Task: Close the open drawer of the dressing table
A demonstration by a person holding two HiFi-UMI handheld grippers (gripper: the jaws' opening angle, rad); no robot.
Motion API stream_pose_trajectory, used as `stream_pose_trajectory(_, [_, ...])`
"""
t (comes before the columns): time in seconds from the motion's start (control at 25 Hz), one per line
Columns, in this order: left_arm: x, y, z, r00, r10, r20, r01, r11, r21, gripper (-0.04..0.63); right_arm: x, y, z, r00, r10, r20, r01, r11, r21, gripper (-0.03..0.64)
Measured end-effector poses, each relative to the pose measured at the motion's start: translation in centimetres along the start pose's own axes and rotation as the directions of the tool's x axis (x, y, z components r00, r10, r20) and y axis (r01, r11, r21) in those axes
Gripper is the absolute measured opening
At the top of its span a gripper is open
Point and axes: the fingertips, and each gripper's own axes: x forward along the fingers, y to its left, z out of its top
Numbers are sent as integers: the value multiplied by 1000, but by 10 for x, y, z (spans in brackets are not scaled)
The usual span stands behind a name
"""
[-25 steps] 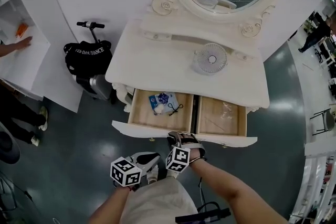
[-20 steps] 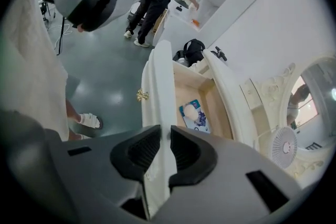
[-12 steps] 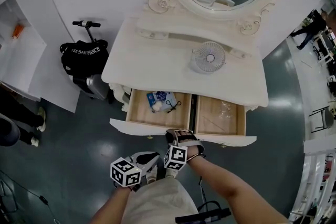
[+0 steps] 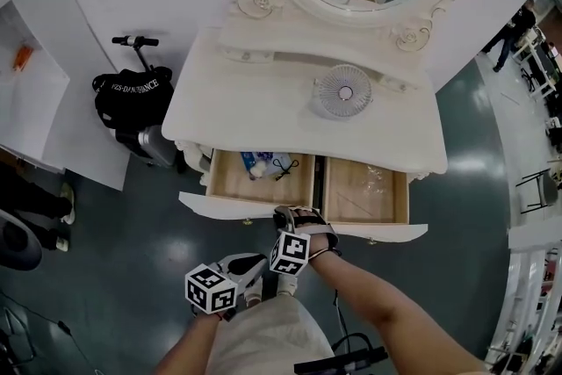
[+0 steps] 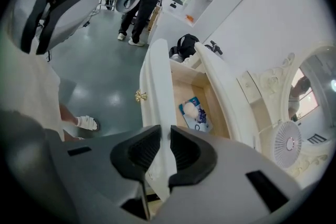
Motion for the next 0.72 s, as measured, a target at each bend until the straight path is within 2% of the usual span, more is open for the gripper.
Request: stream_pose_trajectory(0.72, [31,33,12,999,29,-38,-30,999,-19,18,21,-36,-5,1000,-13,8,13,1000,15,69])
